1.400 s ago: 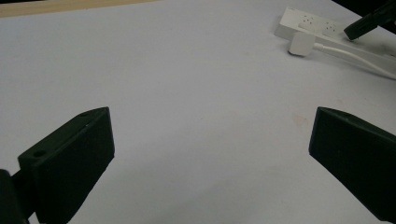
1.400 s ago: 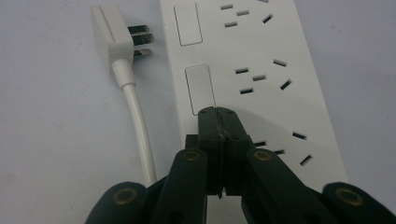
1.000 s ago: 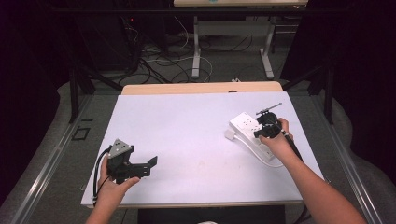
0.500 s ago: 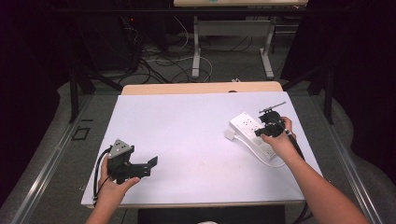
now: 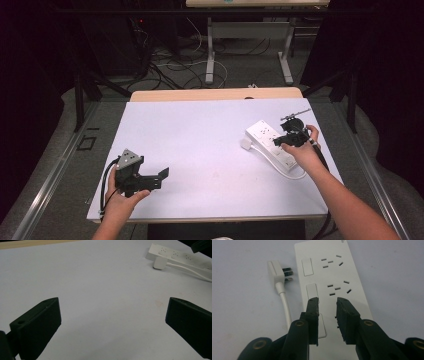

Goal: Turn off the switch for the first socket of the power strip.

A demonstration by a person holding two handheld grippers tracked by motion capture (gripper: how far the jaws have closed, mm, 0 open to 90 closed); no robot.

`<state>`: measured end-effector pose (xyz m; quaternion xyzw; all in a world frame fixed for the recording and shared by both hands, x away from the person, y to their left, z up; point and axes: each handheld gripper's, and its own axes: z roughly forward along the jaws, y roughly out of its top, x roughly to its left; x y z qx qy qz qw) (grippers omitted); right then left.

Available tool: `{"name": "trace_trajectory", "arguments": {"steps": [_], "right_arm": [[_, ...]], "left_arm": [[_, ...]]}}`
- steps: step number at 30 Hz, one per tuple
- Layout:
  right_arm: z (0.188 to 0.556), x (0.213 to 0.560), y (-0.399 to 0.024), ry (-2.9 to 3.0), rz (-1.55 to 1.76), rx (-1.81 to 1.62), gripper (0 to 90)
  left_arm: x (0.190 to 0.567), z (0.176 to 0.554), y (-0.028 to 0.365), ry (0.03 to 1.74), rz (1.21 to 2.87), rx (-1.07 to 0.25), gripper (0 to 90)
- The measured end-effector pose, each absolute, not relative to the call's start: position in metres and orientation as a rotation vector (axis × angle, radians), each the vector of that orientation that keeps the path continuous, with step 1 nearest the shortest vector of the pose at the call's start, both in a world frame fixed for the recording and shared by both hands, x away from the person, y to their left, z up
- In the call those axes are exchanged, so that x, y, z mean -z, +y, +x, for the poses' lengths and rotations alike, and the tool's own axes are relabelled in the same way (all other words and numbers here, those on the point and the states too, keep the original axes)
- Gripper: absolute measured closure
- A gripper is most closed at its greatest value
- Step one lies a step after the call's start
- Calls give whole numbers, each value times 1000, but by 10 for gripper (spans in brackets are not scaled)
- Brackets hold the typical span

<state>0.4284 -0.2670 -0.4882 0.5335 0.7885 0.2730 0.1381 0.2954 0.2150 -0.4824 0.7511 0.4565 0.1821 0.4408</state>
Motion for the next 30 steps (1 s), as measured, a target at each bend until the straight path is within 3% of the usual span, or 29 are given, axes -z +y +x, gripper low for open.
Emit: {"name": "trace_trajectory", "arguments": {"steps": [30], "right_arm": [[398,467,-270,2320,1343,-830,571]], "left_arm": [[482,295,215,1131,1868,-459,1]]}}
